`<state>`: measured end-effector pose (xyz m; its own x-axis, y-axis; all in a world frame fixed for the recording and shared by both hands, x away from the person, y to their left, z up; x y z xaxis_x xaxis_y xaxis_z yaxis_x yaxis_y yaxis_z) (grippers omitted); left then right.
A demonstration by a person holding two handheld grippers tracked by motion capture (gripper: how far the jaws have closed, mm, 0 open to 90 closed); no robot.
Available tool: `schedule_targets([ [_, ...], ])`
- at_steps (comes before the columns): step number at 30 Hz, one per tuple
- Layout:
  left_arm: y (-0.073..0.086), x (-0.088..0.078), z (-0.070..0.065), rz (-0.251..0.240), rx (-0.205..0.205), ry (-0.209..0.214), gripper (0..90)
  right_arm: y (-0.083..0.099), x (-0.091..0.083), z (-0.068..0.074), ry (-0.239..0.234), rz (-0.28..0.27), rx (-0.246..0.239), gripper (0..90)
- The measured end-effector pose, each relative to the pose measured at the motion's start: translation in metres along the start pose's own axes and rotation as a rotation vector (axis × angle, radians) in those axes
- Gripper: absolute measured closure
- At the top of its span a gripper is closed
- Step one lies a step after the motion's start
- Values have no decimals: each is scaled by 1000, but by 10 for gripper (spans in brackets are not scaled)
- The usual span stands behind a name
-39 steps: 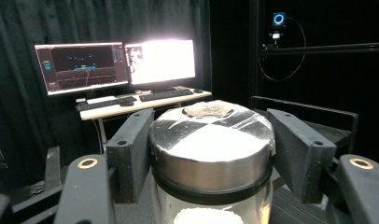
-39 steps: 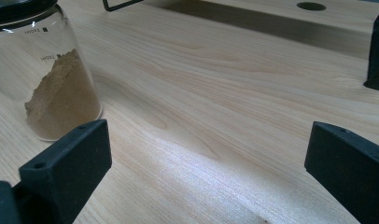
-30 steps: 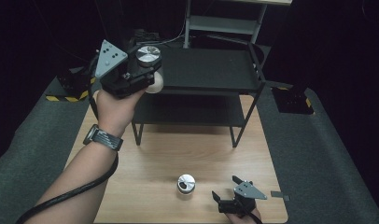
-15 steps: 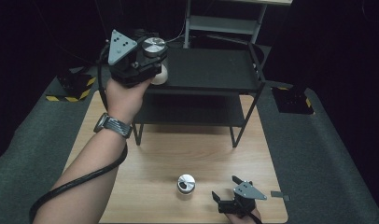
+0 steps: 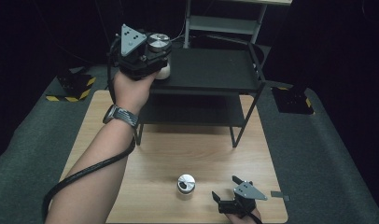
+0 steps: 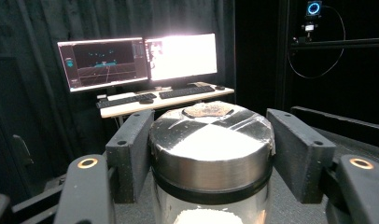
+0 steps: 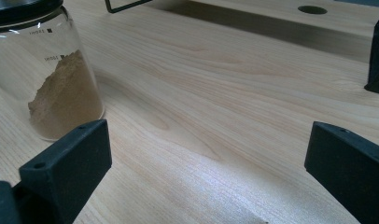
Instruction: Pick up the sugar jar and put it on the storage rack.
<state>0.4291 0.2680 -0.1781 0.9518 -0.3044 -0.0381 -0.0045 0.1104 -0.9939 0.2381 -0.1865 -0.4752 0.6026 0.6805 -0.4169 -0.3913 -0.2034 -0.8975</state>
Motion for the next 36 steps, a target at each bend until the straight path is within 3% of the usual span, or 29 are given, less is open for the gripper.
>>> schedule_targets([
  [12,4,19,-3,36,-7,-7,348,0,0,-1,-4,-3,3,3],
  [36,3,24,-1,59,-14,13,329,1,-1,-1,-6,-4,0,3],
])
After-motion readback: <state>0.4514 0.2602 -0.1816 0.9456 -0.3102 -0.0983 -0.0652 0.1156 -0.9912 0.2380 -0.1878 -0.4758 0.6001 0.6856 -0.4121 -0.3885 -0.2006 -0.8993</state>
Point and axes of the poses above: each handheld gripper's, and its own axes: x roughly forward along the jaws, y roughly out of its underside, z roughly to its left, the point moved 1 cm from there along x, roughly forward along the jaws, and after that the axes turned 11 degrees about -y, right-handed, at the moved point
